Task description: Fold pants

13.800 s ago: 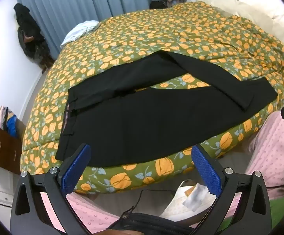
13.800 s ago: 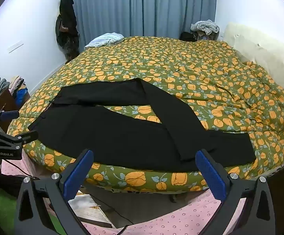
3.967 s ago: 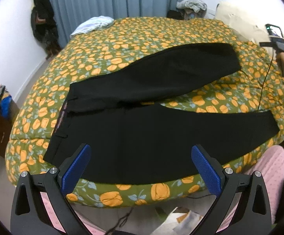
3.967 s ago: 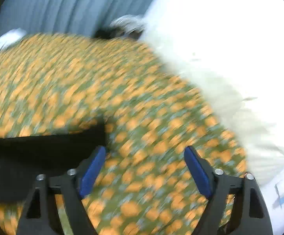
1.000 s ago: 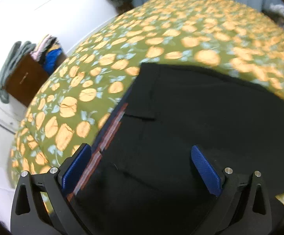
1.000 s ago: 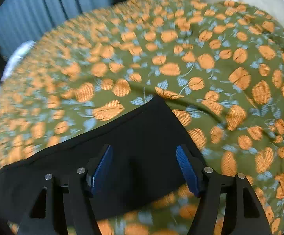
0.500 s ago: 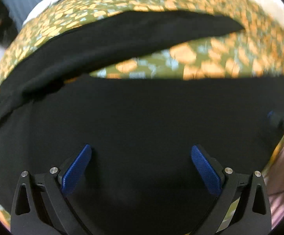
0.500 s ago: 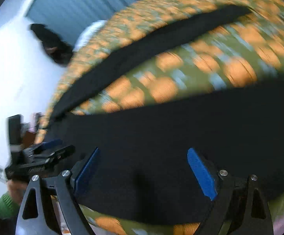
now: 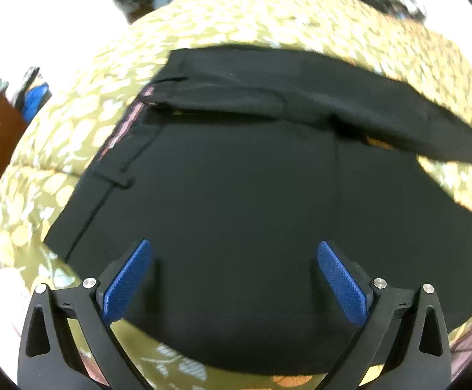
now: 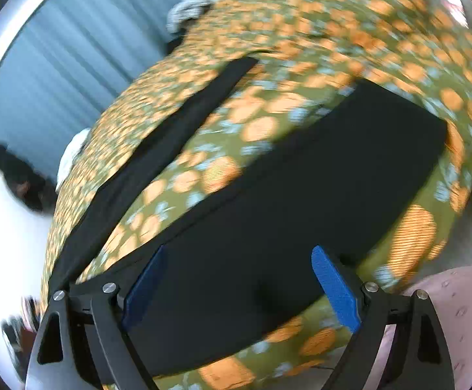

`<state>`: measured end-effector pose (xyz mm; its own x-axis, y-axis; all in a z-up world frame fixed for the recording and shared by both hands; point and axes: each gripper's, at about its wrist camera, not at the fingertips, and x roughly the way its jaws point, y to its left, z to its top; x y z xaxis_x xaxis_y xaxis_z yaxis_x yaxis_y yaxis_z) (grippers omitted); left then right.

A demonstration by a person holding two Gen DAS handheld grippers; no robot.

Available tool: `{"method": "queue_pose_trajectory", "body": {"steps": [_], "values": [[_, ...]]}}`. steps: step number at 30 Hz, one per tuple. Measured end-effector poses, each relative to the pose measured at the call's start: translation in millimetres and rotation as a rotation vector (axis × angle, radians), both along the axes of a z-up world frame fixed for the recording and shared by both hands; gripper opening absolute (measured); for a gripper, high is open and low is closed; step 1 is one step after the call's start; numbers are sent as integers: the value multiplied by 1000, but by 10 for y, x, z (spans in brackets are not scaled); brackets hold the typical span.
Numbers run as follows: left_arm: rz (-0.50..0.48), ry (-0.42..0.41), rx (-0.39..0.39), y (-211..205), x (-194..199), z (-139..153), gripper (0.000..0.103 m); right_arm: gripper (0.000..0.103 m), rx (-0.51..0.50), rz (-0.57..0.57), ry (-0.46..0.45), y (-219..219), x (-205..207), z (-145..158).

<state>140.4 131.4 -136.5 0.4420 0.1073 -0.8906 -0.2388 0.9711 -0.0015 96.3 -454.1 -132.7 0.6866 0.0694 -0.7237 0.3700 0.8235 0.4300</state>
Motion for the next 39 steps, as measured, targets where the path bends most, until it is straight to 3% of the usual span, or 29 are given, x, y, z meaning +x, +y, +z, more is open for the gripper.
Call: {"method": "queue_pose_trajectory", "body": {"steps": [7,13,20,28,33,36,39], "values": [[-72,-22,-40,-227,-118,-7,102,89,-29,404,15,1280,190,-105],[-140,-5,-36,-467,-246,-87,102,89,-37,604,36,1917,123,-243],[-133,-27,-45,-422,-188,-33,102,90,-8,569,68,1800,93,-365],[-105,-141,-11,-346,369,348,102,90,-10,538,64,1572,271,-290],[-108,-170,31,-349,967,438,102,90,-58,555,8,1558,952,28],[-143,-161,60,-452,1328,376,102,91,-77,635,-31,1864,1617,239],[-131,-123,116,-509,1679,160,102,91,-77,722,-39,2239,2126,264]]}}
